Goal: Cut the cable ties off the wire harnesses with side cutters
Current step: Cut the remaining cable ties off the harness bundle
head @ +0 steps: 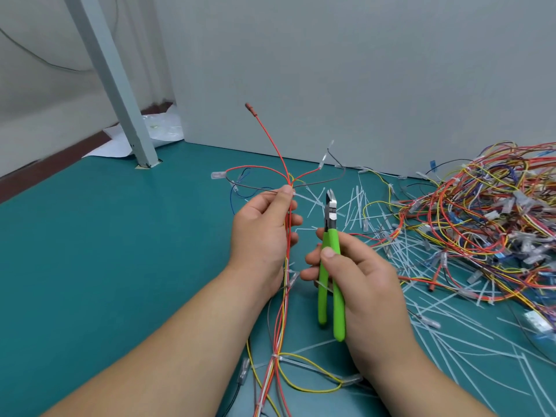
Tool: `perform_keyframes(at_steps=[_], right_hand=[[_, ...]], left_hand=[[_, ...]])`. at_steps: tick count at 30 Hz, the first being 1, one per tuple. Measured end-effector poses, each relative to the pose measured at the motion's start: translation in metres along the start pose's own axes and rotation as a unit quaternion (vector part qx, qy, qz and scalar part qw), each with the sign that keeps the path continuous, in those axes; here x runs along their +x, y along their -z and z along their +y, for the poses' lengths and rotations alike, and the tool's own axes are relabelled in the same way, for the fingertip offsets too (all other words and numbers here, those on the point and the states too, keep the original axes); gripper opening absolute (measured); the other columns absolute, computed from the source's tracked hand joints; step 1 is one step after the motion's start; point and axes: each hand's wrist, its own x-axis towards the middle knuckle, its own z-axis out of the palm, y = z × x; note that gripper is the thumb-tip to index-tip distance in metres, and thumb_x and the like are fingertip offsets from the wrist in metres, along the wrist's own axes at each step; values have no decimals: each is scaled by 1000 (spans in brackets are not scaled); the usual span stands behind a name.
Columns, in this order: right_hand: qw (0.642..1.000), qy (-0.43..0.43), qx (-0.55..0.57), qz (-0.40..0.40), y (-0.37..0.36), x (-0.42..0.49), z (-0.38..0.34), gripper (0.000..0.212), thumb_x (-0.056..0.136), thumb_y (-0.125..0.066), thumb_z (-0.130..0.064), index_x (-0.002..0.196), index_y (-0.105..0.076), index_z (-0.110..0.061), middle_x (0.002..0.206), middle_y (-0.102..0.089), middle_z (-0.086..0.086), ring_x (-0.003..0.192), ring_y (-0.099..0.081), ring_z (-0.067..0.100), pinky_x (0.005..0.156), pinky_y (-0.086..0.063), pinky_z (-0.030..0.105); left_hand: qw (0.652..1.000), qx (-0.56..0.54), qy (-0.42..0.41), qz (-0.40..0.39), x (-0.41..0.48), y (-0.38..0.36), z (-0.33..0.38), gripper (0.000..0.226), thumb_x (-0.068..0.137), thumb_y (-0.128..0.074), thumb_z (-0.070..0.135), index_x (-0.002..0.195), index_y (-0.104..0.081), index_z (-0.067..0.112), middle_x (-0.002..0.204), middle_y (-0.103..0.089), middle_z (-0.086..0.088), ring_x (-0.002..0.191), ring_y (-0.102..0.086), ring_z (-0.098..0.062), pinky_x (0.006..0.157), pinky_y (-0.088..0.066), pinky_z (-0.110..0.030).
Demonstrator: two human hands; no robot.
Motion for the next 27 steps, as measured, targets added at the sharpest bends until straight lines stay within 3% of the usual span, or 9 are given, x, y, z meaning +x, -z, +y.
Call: perform_keyframes(at_steps=[3, 7, 12, 18, 21, 24, 27], right_hand=[[1000, -5, -2, 3, 0, 0, 0, 26, 78, -69, -27, 101, -73, -14, 90, -68, 24, 73, -73, 23, 70, -56, 25], [1000, -9, 12, 10, 0, -2, -1, 46, 70, -69, -44, 104, -72, -13, 92, -66, 24, 77, -72, 26, 78, -58, 35], [1000, -10, -7, 9, -1, 0, 1, 25, 80, -66, -29, 101, -72, -17, 91, -70, 18, 79, -72, 23, 74, -56, 25], [1000, 2, -20, -16, -2, -1, -1, 31, 72, -71, -43, 97, -75, -25, 90, -69, 17, 78, -70, 20, 71, -54, 20], [998, 13, -45, -40, -2, -2, -1, 24, 76, -70, -42, 96, -74, -30, 88, -65, 20, 74, -59, 21, 69, -49, 26], [997, 19, -49, -47, -2, -2, 0, 23, 75, -69, -46, 94, -75, -36, 76, -63, 7, 72, -55, 18, 64, -44, 25], [997, 24, -57, -52, -2, -2, 1, 28, 74, -70, -47, 97, -74, -30, 74, -56, -3, 71, -52, 16, 61, -42, 23]], left_hand=[[1000, -2, -16, 18, -2, -1, 2, 18, 95, -69, 29, 79, -68, 21, 72, -68, 7, 59, -60, -8, 47, -45, -22], [998, -16, -32, 50, -3, 0, 5, 16, 95, -70, 27, 81, -69, 20, 74, -71, 5, 59, -63, -9, 48, -44, -22], [998, -11, -40, 51, -5, 0, 7, 16, 93, -72, 28, 79, -70, 21, 77, -73, 3, 60, -66, -11, 54, -46, -22], [998, -12, -40, 43, -9, -2, 9, 21, 91, -74, 27, 71, -73, 22, 71, -68, 6, 57, -58, -6, 49, -44, -23], [998, -6, -40, 40, -10, -3, 10, 20, 91, -74, 26, 72, -73, 21, 70, -66, 6, 56, -57, -6, 47, -43, -21], [998, 0, -43, 37, -11, -3, 10, 18, 92, -74, 26, 75, -72, 20, 70, -67, 5, 56, -58, -7, 47, -44, -21], [998, 1, -46, 31, -11, -3, 10, 20, 92, -74, 25, 72, -73, 20, 67, -66, 4, 55, -58, -7, 47, -44, -22]])
